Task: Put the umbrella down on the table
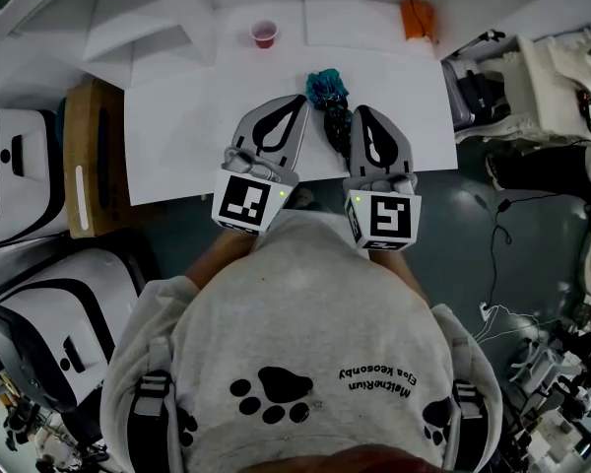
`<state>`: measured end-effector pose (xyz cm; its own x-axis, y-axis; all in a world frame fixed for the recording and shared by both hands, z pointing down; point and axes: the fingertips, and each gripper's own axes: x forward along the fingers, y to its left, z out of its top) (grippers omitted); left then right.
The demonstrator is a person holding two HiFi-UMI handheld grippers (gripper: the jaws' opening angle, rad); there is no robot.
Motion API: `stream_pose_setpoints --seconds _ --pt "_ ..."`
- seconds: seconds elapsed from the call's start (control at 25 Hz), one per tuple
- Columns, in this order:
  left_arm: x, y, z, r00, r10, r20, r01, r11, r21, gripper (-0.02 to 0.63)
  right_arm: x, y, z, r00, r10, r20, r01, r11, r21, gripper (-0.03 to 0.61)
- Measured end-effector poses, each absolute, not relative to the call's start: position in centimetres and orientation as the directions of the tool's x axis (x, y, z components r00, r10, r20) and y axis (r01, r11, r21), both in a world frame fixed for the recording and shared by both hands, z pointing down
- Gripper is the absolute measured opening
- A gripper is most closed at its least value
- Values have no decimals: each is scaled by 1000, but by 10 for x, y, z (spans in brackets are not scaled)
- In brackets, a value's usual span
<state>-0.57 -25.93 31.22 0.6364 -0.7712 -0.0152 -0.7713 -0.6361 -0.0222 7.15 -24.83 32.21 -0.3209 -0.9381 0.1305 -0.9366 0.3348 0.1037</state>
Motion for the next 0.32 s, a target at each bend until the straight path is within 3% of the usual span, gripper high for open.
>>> stream_pose_setpoints --seconds 0.32 --pt "1 -256 315 658 -753 5 -753 -657 -31 11 73 -248 325 -317 -938 141 -937 333 109 32"
